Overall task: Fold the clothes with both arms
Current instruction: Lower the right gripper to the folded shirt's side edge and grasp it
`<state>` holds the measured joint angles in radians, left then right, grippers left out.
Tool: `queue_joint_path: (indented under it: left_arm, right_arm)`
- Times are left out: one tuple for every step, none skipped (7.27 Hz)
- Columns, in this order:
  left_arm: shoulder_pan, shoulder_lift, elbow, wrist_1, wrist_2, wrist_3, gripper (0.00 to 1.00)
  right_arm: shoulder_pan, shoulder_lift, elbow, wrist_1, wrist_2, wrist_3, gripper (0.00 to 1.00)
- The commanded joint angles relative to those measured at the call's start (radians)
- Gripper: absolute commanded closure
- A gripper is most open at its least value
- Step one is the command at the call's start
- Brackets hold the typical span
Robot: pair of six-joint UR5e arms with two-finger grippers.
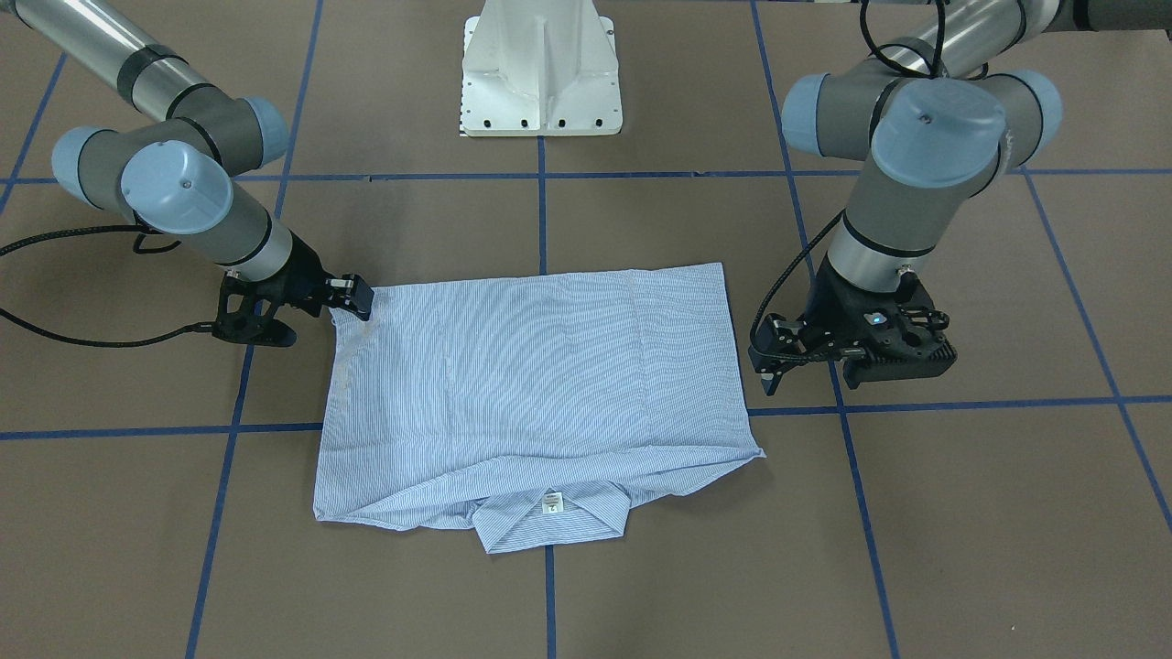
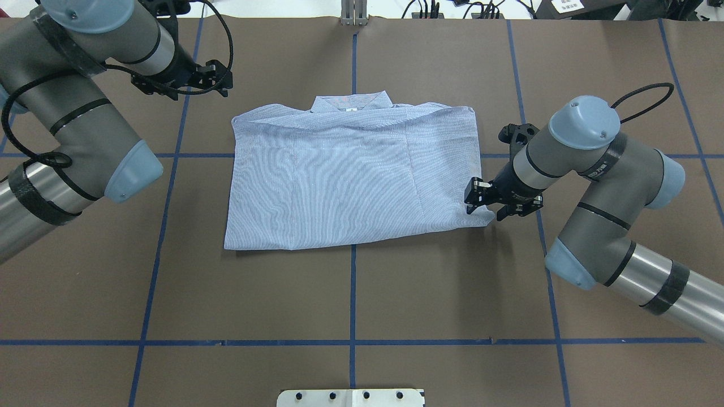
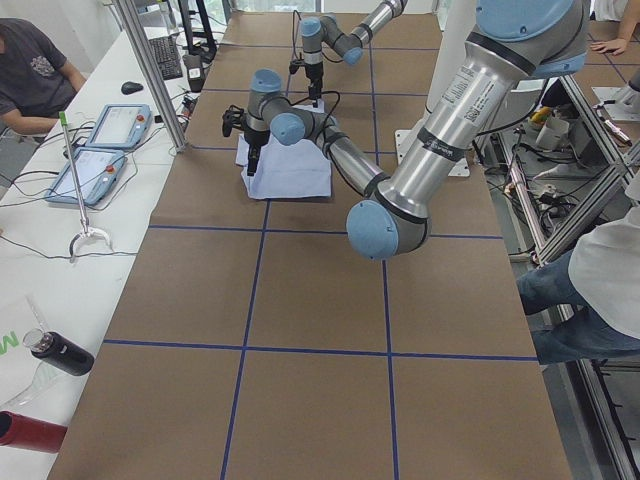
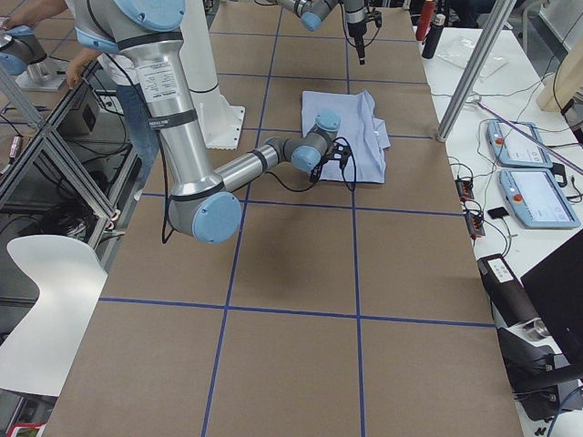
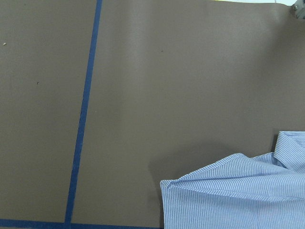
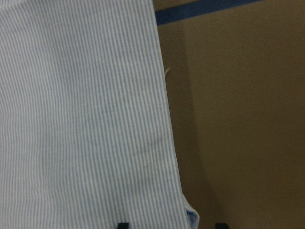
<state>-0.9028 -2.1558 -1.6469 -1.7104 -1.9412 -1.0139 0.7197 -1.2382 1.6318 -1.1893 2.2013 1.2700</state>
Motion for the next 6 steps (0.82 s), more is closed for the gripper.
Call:
queue_joint_path:
  left_arm:
    - [-0.001, 0.001, -0.001, 0.000, 0.001, -0.002, 0.00]
    - [0.001, 0.001, -0.001, 0.000, 0.002, -0.002, 0.00]
    - [0.001, 0.002, 0.005, 0.000, 0.004, -0.014, 0.01]
    - [0.002, 0.002, -0.001, 0.002, 0.007, -0.041, 0.01]
    - [0.002, 0.002, -0.014, 0.014, 0.005, -0.041, 0.01]
    - [0.002, 0.002, -0.040, 0.050, 0.007, -0.040, 0.01]
  right_arm:
    - [0.001, 0.002, 0.007, -0.001, 0.005, 0.000, 1.00]
    - [0.001, 0.000, 0.013, -0.003, 0.026, 0.000, 1.00]
    - [0.006, -0.006, 0.019, 0.000, 0.049, 0.000, 1.00]
    - [0.010, -0.027, 0.054, -0.001, 0.073, 0.000, 1.00]
    - [0.010, -0.083, 0.129, -0.004, 0.112, 0.000, 1.00]
    - [0.007, -0.177, 0.222, -0.001, 0.123, 0.000, 1.00]
